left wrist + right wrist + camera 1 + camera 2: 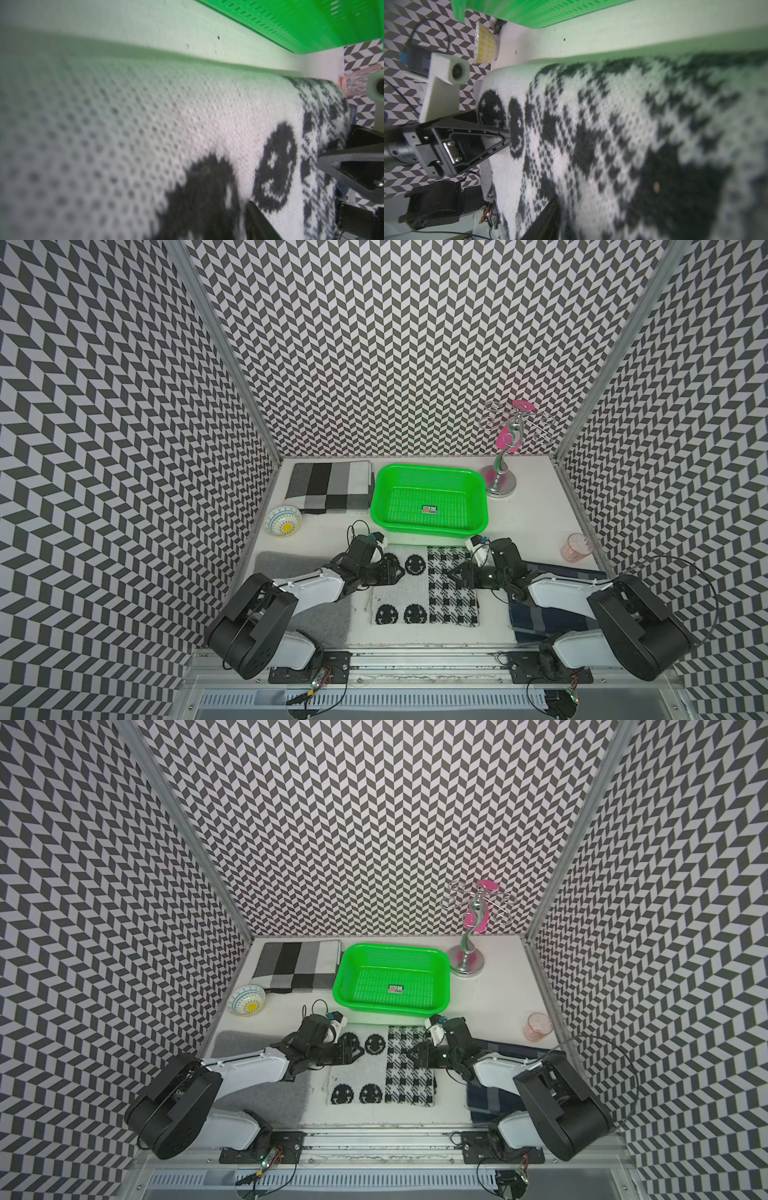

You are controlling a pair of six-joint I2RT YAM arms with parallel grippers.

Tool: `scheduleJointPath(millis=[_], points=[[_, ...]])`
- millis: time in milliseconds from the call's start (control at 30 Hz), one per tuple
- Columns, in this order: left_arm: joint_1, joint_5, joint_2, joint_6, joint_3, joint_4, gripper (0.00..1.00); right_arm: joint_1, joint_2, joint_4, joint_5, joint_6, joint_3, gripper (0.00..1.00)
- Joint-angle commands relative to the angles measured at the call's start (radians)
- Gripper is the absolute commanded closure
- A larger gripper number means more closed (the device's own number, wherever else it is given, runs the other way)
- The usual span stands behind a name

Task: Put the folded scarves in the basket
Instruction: Pick up the scarf at the center of the board, then place the scarf in the basket.

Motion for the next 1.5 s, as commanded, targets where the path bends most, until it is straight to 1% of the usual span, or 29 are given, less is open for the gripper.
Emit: scheduleJointPath(millis=[0,67,133,233,267,400,500,600,733,833,1000,1133,1233,1300,1367,1400,1467], points=[[-0.015,0.048,0.012,0.005,-0.016,0.027,0.58,0.019,0.059,-0.046,0.011,0.016,-0.017,0.45],[-0.015,0.053,0.011,0.013,-0.008,0.025,0.69,0.025,0.063,-0.048,0.011,0.016,-0.003,0.45],[-0.015,0.072,0.008,0.022,0.002,0.028,0.86,0.039,0.029,-0.047,0.011,0.016,-0.002,0.45],[-0.015,0.076,-0.017,0.018,0.030,0.018,1.00,0.043,-0.026,-0.059,0.014,0.013,0.006,0.47],[-0.015,0.074,-0.026,0.016,0.040,0.010,1.00,0.045,-0.040,-0.075,0.024,0.011,0.016,1.00],[-0.014,0.071,-0.042,0.025,0.098,-0.022,1.00,0.043,-0.066,-0.151,0.027,-0.037,0.070,1.00],[-0.014,0.077,-0.023,0.017,0.102,-0.034,1.00,0.044,-0.059,-0.158,0.004,-0.044,0.071,1.00],[-0.014,0.078,-0.063,0.010,0.138,-0.079,1.00,0.044,-0.117,-0.228,0.010,-0.053,0.122,1.00],[-0.014,0.075,-0.115,0.028,0.277,-0.193,1.00,0.044,-0.191,-0.372,0.009,-0.090,0.253,1.00],[-0.018,0.082,-0.145,0.019,0.368,-0.236,1.00,0.045,-0.223,-0.455,0.002,-0.100,0.354,1.00],[-0.017,0.078,-0.167,0.026,0.486,-0.327,1.00,0.045,-0.238,-0.517,0.007,-0.110,0.465,1.00],[-0.003,0.074,-0.122,0.036,0.596,-0.350,1.00,0.037,-0.204,-0.548,0.036,-0.130,0.561,1.00],[0.016,0.093,-0.070,0.032,0.659,-0.350,1.00,0.006,-0.162,-0.564,0.036,-0.143,0.614,1.00],[0.022,0.111,-0.055,0.012,0.639,-0.340,1.00,-0.012,-0.139,-0.596,-0.010,-0.151,0.620,1.00],[0.020,0.128,-0.077,-0.023,0.565,-0.285,1.00,-0.010,-0.159,-0.564,-0.020,-0.146,0.569,1.00],[0.020,0.135,-0.094,-0.036,0.517,-0.249,1.00,-0.011,-0.177,-0.522,-0.017,-0.139,0.532,1.00],[0.027,0.120,-0.115,-0.052,0.493,-0.233,1.00,-0.023,-0.198,-0.480,0.015,-0.131,0.501,1.00]])
